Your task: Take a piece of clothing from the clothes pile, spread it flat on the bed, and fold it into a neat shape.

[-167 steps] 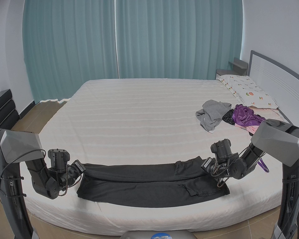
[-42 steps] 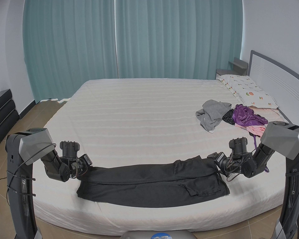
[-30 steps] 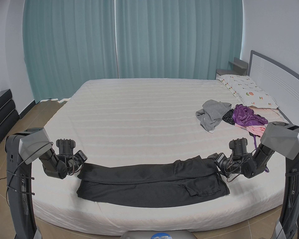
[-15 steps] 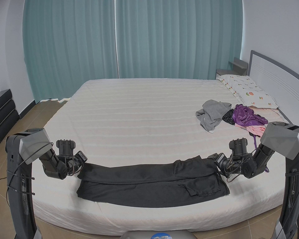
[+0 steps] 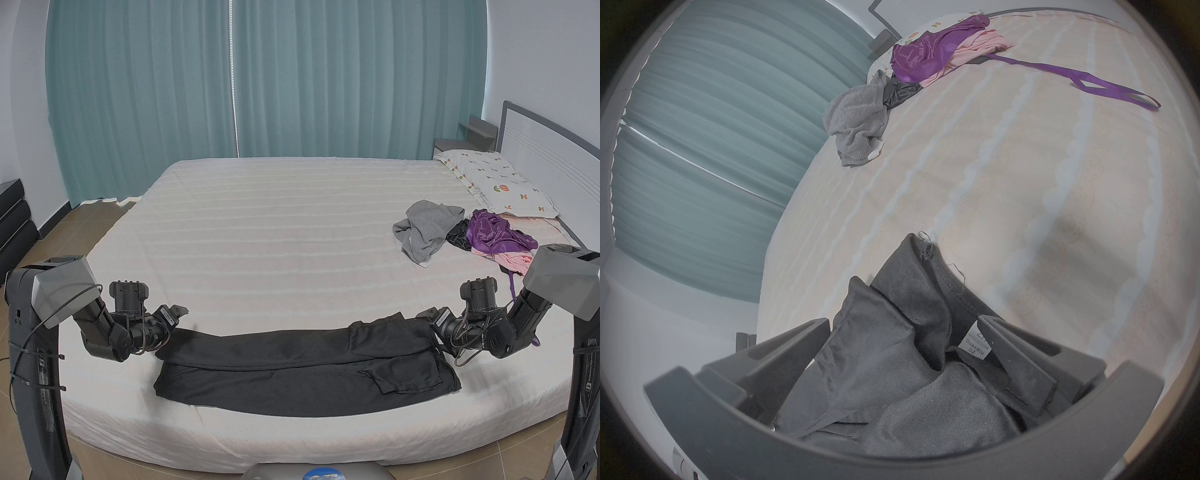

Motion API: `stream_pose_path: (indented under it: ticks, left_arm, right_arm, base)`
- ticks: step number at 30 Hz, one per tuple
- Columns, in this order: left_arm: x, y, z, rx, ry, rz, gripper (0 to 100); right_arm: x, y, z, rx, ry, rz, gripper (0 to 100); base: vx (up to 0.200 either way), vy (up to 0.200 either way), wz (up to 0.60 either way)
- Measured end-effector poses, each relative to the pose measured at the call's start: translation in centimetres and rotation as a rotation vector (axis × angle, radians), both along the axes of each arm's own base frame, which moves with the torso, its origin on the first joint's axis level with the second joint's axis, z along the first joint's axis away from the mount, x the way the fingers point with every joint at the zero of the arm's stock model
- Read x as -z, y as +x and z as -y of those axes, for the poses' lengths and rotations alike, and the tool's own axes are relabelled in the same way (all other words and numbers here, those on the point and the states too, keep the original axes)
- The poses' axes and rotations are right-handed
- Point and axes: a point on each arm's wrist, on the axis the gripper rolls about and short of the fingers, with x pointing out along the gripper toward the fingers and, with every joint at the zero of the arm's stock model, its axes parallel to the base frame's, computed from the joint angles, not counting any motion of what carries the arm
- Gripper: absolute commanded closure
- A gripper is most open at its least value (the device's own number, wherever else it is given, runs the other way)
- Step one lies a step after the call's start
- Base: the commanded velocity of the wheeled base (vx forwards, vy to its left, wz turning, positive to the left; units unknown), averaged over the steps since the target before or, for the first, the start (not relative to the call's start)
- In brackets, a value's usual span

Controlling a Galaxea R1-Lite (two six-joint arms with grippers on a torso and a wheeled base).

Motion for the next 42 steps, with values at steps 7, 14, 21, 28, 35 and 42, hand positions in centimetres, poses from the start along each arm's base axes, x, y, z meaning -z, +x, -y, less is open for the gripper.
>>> stream_pose_path:
  ticks: [7, 14, 21, 28, 35, 42]
  left_arm:
    - [-0.4, -1.3, -0.3, 0.152, 0.010, -0.005, 0]
    - [-0.1, -2.3, -0.2, 0.214, 0.063, -0.024, 0]
    - [-0.2, -2.3, -0.2, 0.210, 0.067, -0.022, 100]
    - [-0.2, -1.4, -0.9, 0.120, 0.110, -0.011, 100]
    - [-0.3, -0.5, -1.2, 0.053, 0.060, 0.008, 100]
    - [-0.5, 0.0, -1.2, 0.043, 0.052, 0.033, 100]
  right_arm:
    - [0.0, -0.1, 0.0, 0.000, 0.000, -0.003, 0]
    - [0.0, -0.1, -0.1, -0.002, 0.000, -0.003, 0]
    - [0.1, -0.1, 0.0, -0.001, -0.001, -0.004, 0]
    - [0.0, -0.1, 0.0, -0.001, -0.001, -0.003, 0]
    - [0.0, -0.1, -0.1, -0.002, -0.001, -0.002, 0]
    - [0.0, -0.1, -0.1, -0.003, -0.001, -0.002, 0]
  base:
    - [0.000, 0.000, 0.00]
    - [0.000, 0.000, 0.00]
    - [0.000, 0.000, 0.00]
    - [0.000, 0.000, 0.00]
    - [0.000, 0.000, 0.00]
    - [0.000, 0.000, 0.00]
